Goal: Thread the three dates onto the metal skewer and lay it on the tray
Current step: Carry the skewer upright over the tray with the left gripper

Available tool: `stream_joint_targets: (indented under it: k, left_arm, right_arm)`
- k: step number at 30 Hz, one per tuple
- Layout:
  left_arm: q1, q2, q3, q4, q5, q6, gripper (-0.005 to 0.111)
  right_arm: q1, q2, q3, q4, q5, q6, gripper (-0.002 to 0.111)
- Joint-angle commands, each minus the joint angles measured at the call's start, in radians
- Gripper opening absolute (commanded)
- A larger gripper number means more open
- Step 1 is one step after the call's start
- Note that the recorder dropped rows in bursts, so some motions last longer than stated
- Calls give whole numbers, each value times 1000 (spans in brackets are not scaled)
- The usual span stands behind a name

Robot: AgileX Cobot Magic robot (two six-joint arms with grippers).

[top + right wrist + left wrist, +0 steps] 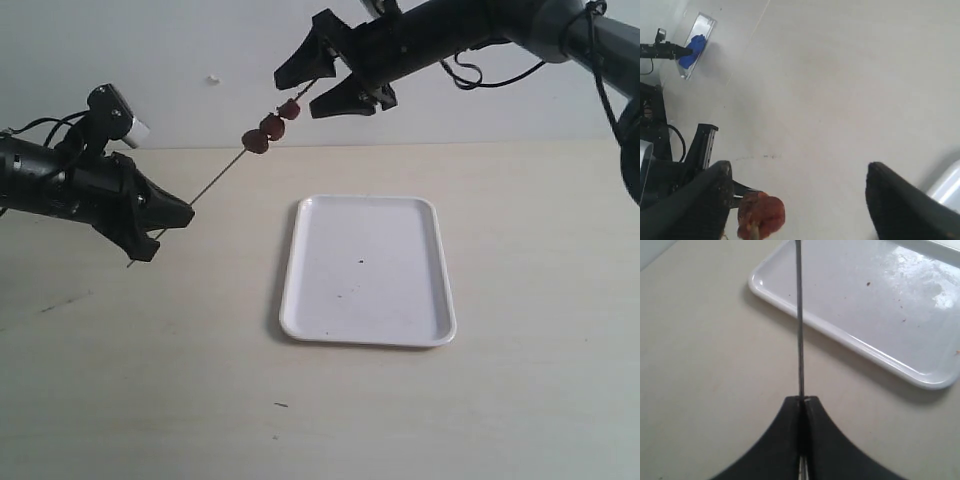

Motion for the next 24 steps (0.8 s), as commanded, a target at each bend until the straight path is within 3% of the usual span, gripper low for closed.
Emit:
stream_joint_targets:
  k: [1, 3, 5, 9, 12, 14, 17, 24]
  left_arm:
    - [-4, -5, -2, 13, 29, -119, 0]
    - [-15, 0, -2, -4, 102, -342, 0]
    - [-56, 0, -15, -22, 168, -565, 0]
    - [-262, 0, -17, -78, 86, -752, 0]
    - [-416, 13, -19, -301, -165, -743, 0]
    - [-449, 51, -44, -404, -166, -720, 0]
    - [-452, 128, -94, -414, -93, -766, 0]
    - [-450, 318, -238, -414, -76, -933, 0]
  right_arm:
    - [-86, -74, -8, -4, -5, -47, 72]
    - [-137, -119, -8, -54, -5, -97, 65]
    - [-164, -161, -8, -281, -5, -74, 48]
    - [-162, -205, 17, -574, -5, -8, 1]
    - [-162, -239, 47, -594, -5, 7, 0]
    - [-162, -261, 67, -595, -5, 26, 0]
    - [-162, -300, 123, -599, -5, 30, 0]
    - [-162, -427, 355, -585, -103, 28, 0]
